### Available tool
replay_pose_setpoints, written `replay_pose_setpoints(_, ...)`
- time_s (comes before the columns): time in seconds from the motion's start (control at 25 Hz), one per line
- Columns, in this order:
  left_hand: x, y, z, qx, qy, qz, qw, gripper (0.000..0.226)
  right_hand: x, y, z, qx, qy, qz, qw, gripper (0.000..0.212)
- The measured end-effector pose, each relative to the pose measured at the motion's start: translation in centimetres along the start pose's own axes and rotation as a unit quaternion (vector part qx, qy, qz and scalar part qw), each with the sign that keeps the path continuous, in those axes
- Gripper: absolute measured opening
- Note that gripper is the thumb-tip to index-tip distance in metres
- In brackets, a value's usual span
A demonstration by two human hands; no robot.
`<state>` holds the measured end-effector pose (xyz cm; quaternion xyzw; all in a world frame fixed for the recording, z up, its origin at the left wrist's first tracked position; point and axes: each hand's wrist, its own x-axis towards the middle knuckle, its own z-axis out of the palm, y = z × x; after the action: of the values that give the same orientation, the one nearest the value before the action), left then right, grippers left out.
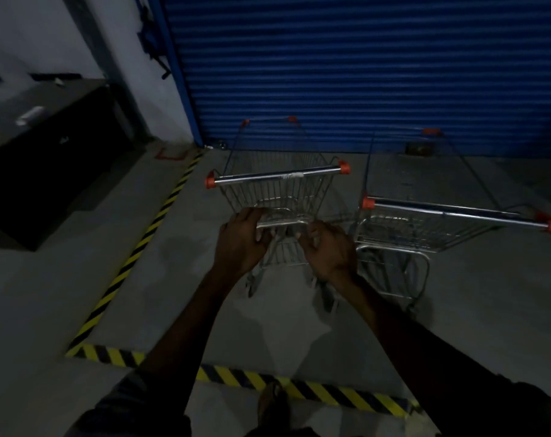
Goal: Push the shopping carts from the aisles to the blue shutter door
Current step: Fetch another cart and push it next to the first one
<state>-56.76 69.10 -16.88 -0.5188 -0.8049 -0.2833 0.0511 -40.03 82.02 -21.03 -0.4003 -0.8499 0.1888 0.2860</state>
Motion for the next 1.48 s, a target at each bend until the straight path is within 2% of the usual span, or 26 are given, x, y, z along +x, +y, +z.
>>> replay_pose_setpoints(0.16,-5.0,2.9,-1.4,-0.001,-0.026,0.0,1.0,0.06,-5.3,-0.1,-2.4,0.018,0.025,0.011,0.999,0.048)
replay_pose_setpoints(0.4,-9.0,4.8,-2.8,-0.026,-0.042,0.026,0.998,0.055,-11.5,-0.1,-4.7,-0.004,0.095,-0.031,0.995,0.037)
replay_pose_setpoints(0.48,-10.1,4.7,-3.6,-0.035,-0.045,0.04,0.998,0.053,-13.5,-1.5,-5.5,-0.025,0.117,-0.014,0.993,0.037)
replay_pose_setpoints(0.68,-13.4,3.6,-6.3,-0.057,-0.044,0.072,0.995,0.053,-18.6,-5.6,-6.1,-0.091,0.108,0.05,0.989,0.041)
replay_pose_setpoints(0.96,-18.4,5.0,-8.5,-0.118,-0.065,0.115,0.984,0.055,-26.6,-9.1,-8.8,-0.07,0.136,0.081,0.985,0.058)
replay_pose_setpoints(1.16,-23.3,9.5,-10.3,-0.146,-0.067,0.156,0.975,0.059,-32.6,-9.1,-13.4,-0.099,0.17,0.113,0.974,0.05)
replay_pose_setpoints(1.32,-28.5,13.7,-10.8,-0.179,-0.085,0.17,0.965,0.049,-39.3,-8.7,-18.2,-0.111,0.194,0.133,0.966,0.05)
replay_pose_setpoints(1.48,-35.0,18.3,-11.5,-0.193,-0.107,0.21,0.953,0.043,-46.9,-9.2,-22.0,-0.11,0.213,0.166,0.957,0.039)
